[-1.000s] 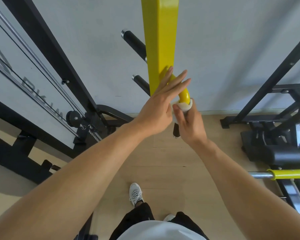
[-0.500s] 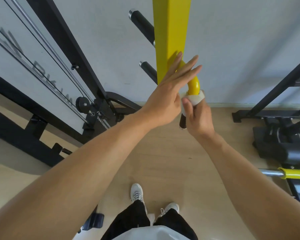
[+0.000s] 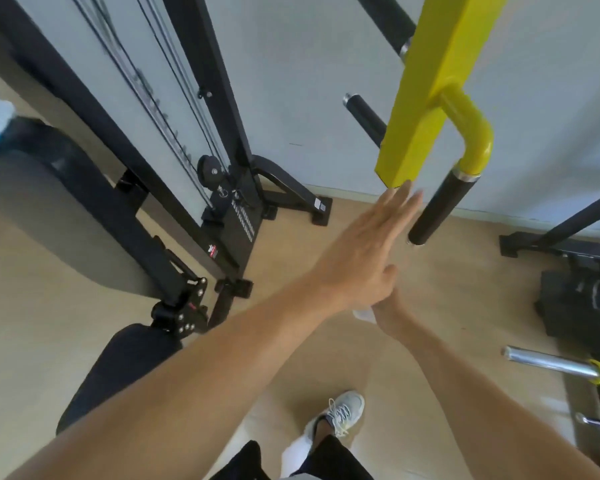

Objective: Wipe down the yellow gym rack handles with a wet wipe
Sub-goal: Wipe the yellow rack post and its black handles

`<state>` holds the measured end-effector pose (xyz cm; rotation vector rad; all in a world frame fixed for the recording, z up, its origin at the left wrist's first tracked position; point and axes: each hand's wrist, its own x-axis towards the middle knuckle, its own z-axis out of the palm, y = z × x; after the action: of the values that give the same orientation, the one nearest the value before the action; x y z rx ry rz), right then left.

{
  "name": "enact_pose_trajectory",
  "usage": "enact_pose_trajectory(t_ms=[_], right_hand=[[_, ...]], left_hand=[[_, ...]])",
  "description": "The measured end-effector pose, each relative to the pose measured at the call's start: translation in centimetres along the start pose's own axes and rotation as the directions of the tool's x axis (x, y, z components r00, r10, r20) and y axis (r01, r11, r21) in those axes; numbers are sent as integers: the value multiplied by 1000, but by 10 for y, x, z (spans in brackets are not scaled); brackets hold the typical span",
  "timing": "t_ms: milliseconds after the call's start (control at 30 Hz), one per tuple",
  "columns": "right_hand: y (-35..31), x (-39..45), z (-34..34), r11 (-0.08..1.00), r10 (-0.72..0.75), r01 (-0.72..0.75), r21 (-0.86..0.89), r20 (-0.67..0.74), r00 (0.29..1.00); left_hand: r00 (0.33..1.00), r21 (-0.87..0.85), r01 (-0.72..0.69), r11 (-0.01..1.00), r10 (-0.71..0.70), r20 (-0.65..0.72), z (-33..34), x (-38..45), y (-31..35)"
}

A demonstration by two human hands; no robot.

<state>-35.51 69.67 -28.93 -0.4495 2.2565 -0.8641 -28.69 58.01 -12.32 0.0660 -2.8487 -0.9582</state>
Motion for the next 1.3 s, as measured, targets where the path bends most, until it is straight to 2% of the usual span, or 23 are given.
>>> enact_pose_trajectory(t_ms=[33,100,200,300,333,367,400,433,467,533,700,767,867,967,1033,1133,1300], right_hand=[[-8,-10,23,994,5,-12,107,66,998],[-36,-43,63,960,-35,4,281,104,994],[-79,-98,121,888,-153,24,459,247,957],[-118,-153,182,826,-267,13,563,371,890],[-128,-171,204,813,-292,4,583,401,868],[-140,-191,223,808,-313,4,589,423,850],[-152,-211,241,801,-334,-1,599,449,829],[-162,-230,259,800,-348,-10,601,477,807],[-172,-248,276,794,-347,-33,607,497,795],[-192,-279,304,799,-337,-56,599,523,783],[-233,-334,362,832,-214,-149,535,557,802],[-247,-344,383,851,-149,-165,499,530,835],[-266,-351,408,847,-115,-208,490,550,827],[-280,-343,431,727,-150,-341,596,623,768],[-294,-333,451,669,-160,-402,625,650,743],[-322,-314,489,681,-115,-397,615,625,772],[-390,-268,556,711,-54,-369,599,569,820]], left_hand=[[995,-9,97,995,-97,26,6,-32,-16],[945,-112,326,939,-325,24,11,-101,-49],[761,-424,561,711,-645,-75,-2,-203,-85],[527,-687,609,398,-849,-25,-22,-298,-98],[446,-739,614,277,-894,36,-28,-330,-100],[385,-801,581,146,-916,112,-33,-361,-102],[367,-852,522,46,-914,176,-39,-392,-102],[372,-885,466,-11,-905,207,-45,-421,-99],[390,-911,412,-21,-900,197,-51,-449,-96],[408,-938,343,53,-908,98,-67,-494,-93],[345,-965,165,204,-929,-138,-101,-578,-99],[323,-971,94,220,-929,-180,-113,-600,-103],[297,-974,62,220,-935,-192,-125,-623,-115],[273,-992,1,125,-955,-120,-134,-645,-138],[314,-998,-37,43,-948,-52,-146,-659,-158],[347,-998,-50,-44,-937,24,-172,-677,-200],[312,-985,-78,-155,-942,124,-217,-699,-291]])
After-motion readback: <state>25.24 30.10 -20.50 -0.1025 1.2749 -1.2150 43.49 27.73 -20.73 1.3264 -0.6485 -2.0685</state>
